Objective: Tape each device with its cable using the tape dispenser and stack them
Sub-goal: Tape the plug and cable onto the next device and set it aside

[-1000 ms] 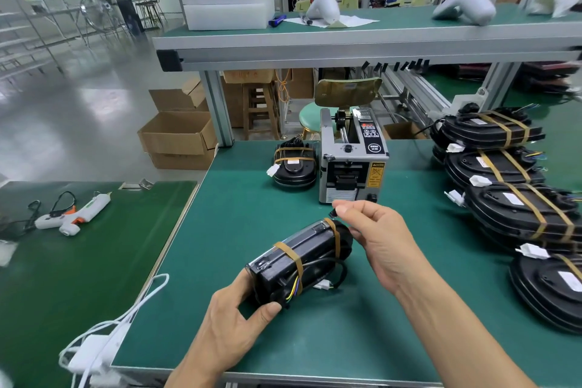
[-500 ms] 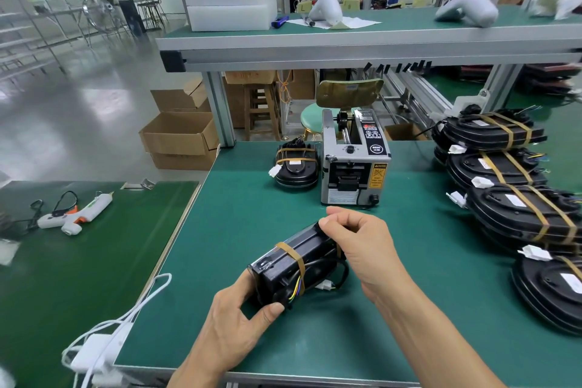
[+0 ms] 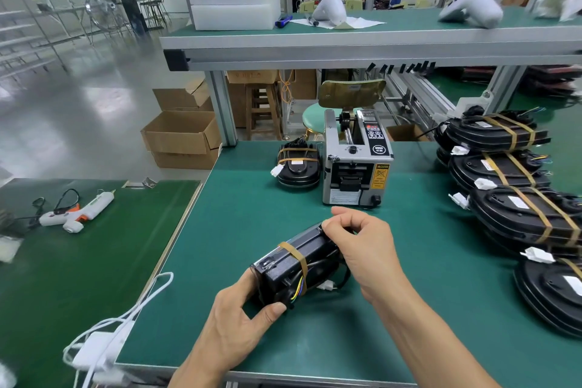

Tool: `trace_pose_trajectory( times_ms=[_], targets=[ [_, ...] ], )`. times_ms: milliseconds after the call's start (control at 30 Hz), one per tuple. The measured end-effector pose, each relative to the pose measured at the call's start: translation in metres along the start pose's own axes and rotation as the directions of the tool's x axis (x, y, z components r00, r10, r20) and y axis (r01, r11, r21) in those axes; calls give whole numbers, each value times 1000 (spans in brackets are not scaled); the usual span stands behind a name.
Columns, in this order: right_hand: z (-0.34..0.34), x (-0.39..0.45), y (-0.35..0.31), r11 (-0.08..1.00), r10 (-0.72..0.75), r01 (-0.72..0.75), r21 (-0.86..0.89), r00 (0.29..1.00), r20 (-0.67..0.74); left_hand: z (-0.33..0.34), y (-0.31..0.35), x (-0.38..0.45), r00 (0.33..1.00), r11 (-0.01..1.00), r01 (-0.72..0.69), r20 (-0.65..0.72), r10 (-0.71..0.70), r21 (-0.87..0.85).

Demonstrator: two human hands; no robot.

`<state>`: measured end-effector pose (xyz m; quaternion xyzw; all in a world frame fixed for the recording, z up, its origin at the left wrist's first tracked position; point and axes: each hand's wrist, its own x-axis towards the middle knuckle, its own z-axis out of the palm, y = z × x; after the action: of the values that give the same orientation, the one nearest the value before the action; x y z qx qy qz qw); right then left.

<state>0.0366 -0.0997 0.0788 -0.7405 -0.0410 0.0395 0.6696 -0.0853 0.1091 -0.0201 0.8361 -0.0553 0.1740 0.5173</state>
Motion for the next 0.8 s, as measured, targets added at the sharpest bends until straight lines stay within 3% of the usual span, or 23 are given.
trace_pose_trajectory(
  times_ms=[567, 800],
  targets=[
    [5, -7, -2, 941, -175, 145, -305, 982, -72, 0, -5, 0, 1000, 1000, 0, 6, 0, -5],
    [10, -9, -1, 951, -154, 114, -286, 980, -123, 1, -3, 1, 1000, 1000, -4, 3, 4, -10]
  ],
)
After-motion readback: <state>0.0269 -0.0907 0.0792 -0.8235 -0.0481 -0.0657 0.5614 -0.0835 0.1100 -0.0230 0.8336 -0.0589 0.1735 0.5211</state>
